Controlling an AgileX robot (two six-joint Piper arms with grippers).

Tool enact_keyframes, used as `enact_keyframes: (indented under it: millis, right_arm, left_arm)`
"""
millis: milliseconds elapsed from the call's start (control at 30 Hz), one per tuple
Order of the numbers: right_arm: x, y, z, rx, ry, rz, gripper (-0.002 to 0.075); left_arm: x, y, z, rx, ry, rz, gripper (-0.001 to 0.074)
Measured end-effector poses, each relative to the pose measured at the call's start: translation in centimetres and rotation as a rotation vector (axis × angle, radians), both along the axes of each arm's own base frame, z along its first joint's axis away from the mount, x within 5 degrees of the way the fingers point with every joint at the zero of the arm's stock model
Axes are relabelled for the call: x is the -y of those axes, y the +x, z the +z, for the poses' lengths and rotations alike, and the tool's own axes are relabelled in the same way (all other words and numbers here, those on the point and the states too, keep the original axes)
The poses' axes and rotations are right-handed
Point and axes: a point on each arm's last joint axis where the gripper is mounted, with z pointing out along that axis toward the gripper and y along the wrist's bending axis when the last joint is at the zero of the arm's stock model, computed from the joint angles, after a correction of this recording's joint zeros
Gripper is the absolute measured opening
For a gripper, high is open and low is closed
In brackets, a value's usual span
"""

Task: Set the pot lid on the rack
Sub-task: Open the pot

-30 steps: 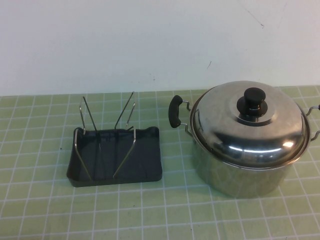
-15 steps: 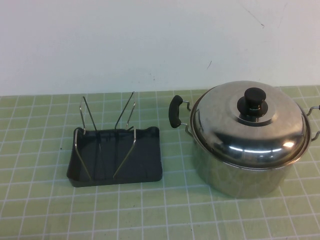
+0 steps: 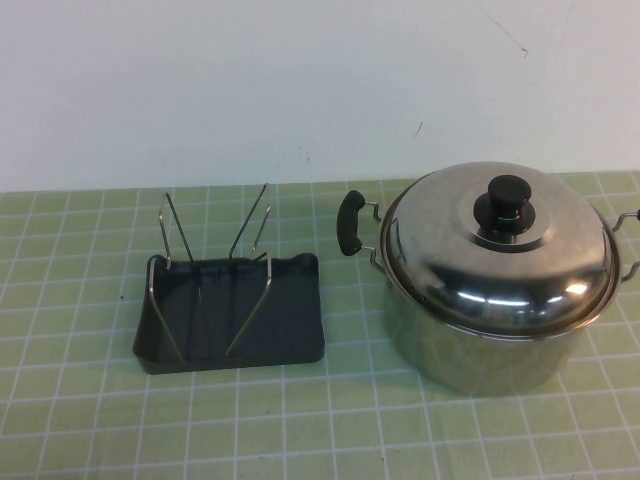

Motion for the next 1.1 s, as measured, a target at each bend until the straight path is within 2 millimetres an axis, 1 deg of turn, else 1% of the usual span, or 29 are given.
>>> enact_keyframes:
  millis: [67, 133, 267, 300, 333, 367, 433, 533, 767, 933, 1100]
  right_arm:
    - [-0.4, 1.3, 0.0, -0.003, 0.013, 0.022, 0.0085]
    - [-1.1, 2.4, 0.1, 0.015, 0.028, 0.062, 0.0177]
    - [-3.3, 4.6, 0.1, 0.072, 0.040, 0.171, 0.0432]
    - [-3.6, 5.0, 0.2, 0.095, 0.046, 0.183, 0.0476]
    - [-4.4, 5.7, 0.1, 0.111, 0.036, 0.210, 0.0525]
    - [-5.0, 6.3, 0.0, 0.136, 0.019, 0.229, 0.0549]
    - [-6.0, 7.3, -0.2, 0.197, -0.025, 0.257, 0.0574]
    - [-7.1, 8.9, -0.9, 0.246, -0.067, 0.282, 0.0588]
    - [-8.8, 11.9, -3.3, 0.237, -0.083, 0.296, 0.0590]
    - [-9.7, 13.2, -5.2, 0.201, -0.114, 0.322, 0.0591]
    - [-9.7, 13.8, -5.9, 0.170, -0.089, 0.294, 0.0591]
  left_arm:
    - [0.0, 0.0, 0.0, 0.000, 0.000, 0.000, -0.0002]
    - [0.0, 0.0, 0.0, 0.000, 0.000, 0.000, -0.0002]
    - [0.0, 0.0, 0.0, 0.000, 0.000, 0.000, -0.0002]
    - [0.0, 0.0, 0.0, 0.000, 0.000, 0.000, -0.0002]
    - [0.0, 0.0, 0.0, 0.000, 0.000, 0.000, -0.0002]
    - [0.0, 0.0, 0.0, 0.000, 0.000, 0.000, -0.0002]
    - [0.0, 0.0, 0.0, 0.000, 0.000, 0.000, -0.0002]
    - [0.0, 0.0, 0.0, 0.000, 0.000, 0.000, -0.0002]
    - [0.0, 0.0, 0.0, 0.000, 0.000, 0.000, -0.0002]
    - [0.0, 0.0, 0.0, 0.000, 0.000, 0.000, -0.0002]
    - [0.0, 0.0, 0.0, 0.000, 0.000, 0.000, -0.0002]
